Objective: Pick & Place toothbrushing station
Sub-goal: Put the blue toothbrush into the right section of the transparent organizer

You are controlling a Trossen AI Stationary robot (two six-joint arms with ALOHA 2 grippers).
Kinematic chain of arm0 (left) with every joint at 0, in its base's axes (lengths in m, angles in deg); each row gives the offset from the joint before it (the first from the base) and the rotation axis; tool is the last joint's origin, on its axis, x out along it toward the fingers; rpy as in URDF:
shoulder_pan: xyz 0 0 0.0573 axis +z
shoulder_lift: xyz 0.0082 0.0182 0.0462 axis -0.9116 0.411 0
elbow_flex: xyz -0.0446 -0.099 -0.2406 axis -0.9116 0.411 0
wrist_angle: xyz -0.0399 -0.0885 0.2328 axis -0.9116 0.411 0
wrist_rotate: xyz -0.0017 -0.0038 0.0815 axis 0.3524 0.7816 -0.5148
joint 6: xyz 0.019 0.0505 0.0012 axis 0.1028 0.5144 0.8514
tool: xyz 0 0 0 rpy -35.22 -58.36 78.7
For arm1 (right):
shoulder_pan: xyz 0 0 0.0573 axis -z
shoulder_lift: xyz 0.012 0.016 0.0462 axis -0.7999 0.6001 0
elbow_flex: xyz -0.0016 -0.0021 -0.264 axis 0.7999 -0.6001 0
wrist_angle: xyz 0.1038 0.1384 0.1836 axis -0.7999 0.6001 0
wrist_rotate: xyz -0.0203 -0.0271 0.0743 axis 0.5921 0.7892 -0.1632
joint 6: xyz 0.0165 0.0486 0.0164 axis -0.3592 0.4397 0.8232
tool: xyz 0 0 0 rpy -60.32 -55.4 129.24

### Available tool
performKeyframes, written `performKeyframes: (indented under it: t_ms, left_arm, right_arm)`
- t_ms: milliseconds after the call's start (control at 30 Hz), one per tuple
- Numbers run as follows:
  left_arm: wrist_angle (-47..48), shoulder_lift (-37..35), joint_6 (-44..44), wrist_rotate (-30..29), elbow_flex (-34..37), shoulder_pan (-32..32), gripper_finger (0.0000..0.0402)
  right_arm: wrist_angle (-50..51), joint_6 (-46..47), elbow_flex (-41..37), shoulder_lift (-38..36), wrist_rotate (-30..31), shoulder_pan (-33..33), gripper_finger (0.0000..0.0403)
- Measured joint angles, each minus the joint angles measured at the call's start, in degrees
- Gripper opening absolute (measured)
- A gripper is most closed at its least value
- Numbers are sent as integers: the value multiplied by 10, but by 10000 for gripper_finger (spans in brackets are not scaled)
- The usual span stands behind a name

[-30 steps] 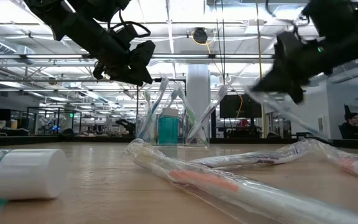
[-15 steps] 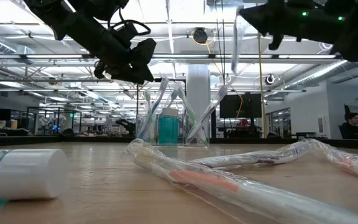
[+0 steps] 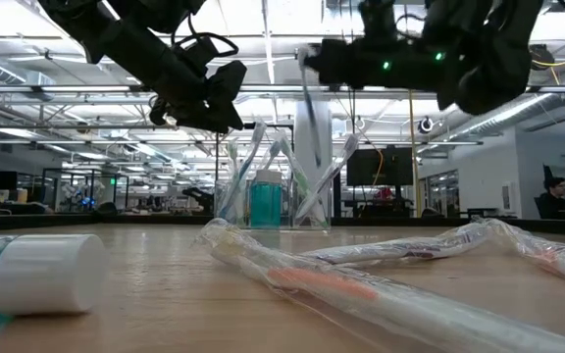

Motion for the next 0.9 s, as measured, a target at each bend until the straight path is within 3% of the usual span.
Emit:
performKeyframes:
  t_ms: [300, 567, 900]
  left_arm:
    - [0, 0, 0, 5, 0, 0, 163]
    - [0, 0, 1, 5, 0, 0, 163]
    - [0, 0, 1, 5, 0, 0, 163]
  right_arm:
    - [1, 11, 4, 56, 20, -1, 0]
    - [66, 18, 4, 57, 133, -17, 0]
    - [128, 26, 4, 57, 169, -42, 14]
